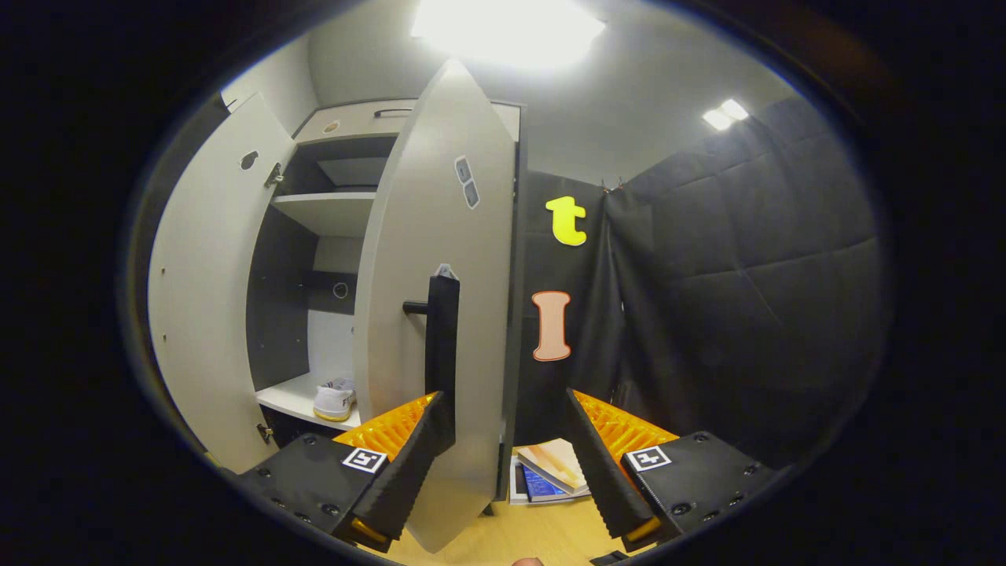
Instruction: Grab one shoe with the right hand and put it into the shoe cabinet, grab the other shoe with the left hand and put it into the shoe cabinet; then close the right door with the right hand and the left door with the left hand.
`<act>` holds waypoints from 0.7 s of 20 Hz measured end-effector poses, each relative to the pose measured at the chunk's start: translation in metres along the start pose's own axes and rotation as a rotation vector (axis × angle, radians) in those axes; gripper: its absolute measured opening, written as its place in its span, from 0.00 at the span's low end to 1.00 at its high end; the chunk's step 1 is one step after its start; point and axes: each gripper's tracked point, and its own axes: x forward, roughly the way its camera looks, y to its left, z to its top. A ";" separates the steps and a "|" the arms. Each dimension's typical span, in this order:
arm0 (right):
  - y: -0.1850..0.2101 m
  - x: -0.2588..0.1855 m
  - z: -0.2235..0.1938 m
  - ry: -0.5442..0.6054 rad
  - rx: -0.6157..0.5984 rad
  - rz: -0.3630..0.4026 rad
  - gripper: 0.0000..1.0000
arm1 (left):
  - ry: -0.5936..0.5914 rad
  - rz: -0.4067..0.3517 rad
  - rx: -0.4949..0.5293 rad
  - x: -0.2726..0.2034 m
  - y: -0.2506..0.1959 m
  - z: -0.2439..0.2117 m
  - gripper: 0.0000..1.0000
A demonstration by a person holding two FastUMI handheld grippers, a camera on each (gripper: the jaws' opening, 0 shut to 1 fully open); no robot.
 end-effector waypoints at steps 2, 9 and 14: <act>0.011 0.001 0.001 -0.003 0.002 0.021 0.95 | -0.005 0.012 0.004 0.002 0.006 0.003 0.96; 0.025 -0.012 -0.006 -0.003 0.001 0.076 0.94 | -0.042 0.065 0.043 0.030 0.027 0.027 0.96; 0.015 -0.022 -0.019 0.024 -0.003 0.079 0.94 | -0.066 0.089 0.041 0.067 0.034 0.045 0.96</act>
